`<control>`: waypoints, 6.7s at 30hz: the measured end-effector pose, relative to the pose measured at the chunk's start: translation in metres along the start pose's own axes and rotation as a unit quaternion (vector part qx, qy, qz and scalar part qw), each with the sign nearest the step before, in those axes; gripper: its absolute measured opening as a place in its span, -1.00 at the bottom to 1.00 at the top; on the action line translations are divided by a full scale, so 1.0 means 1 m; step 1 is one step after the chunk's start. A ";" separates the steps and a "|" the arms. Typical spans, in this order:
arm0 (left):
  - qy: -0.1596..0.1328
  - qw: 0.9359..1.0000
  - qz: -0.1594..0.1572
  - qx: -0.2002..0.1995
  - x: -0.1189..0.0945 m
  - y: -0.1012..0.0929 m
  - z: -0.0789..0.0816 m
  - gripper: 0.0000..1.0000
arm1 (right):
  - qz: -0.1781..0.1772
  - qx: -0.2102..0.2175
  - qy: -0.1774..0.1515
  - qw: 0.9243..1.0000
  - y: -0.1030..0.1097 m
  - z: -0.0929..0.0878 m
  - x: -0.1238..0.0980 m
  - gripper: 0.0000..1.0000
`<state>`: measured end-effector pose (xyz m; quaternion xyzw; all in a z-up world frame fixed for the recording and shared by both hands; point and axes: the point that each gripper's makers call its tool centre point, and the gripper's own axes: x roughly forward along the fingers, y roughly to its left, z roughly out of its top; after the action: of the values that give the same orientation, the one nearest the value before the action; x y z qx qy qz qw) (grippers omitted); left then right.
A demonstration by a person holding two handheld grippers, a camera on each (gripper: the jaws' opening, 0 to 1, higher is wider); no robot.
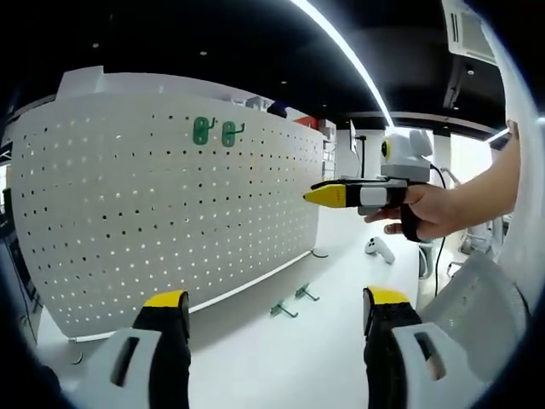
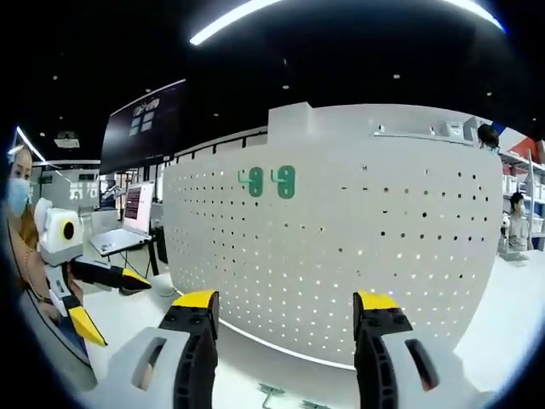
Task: Insert the hook assembly into the mounting plate slot until the hook locks in place.
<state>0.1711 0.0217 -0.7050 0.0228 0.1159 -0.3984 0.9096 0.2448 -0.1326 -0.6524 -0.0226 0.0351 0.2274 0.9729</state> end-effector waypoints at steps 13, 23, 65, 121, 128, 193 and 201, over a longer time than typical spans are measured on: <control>0.006 1.000 -0.001 -0.003 -0.003 -0.001 -0.006 0.73 | -0.004 0.000 0.023 1.000 -0.008 -0.020 -0.020 0.30; 0.014 1.000 -0.006 -0.001 -0.005 -0.001 -0.011 0.72 | -0.001 -0.002 0.046 0.999 -0.014 -0.039 -0.039 0.30; 0.060 0.998 -0.017 -0.004 -0.024 -0.004 -0.048 0.70 | 0.008 0.027 0.142 0.989 -0.015 -0.105 -0.100 0.38; 0.132 0.986 -0.088 0.056 0.016 -0.016 -0.053 0.65 | 0.018 0.032 0.185 0.982 -0.006 -0.125 -0.112 0.39; 0.146 0.979 -0.113 0.090 0.034 -0.017 -0.044 0.65 | 0.021 0.027 0.187 0.982 -0.005 -0.125 -0.111 0.39; 0.282 0.894 -0.251 0.240 0.120 -0.014 -0.095 0.61 | 0.019 0.021 0.198 0.980 -0.005 -0.130 -0.112 0.41; 0.292 0.886 -0.262 0.249 0.129 -0.014 -0.097 0.61 | 0.017 0.022 0.198 0.980 -0.006 -0.130 -0.112 0.41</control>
<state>0.2268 -0.0673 -0.8283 0.3324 0.2746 -0.6130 0.6620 0.1394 -0.1955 -0.7731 -0.0451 0.2323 0.2337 0.9431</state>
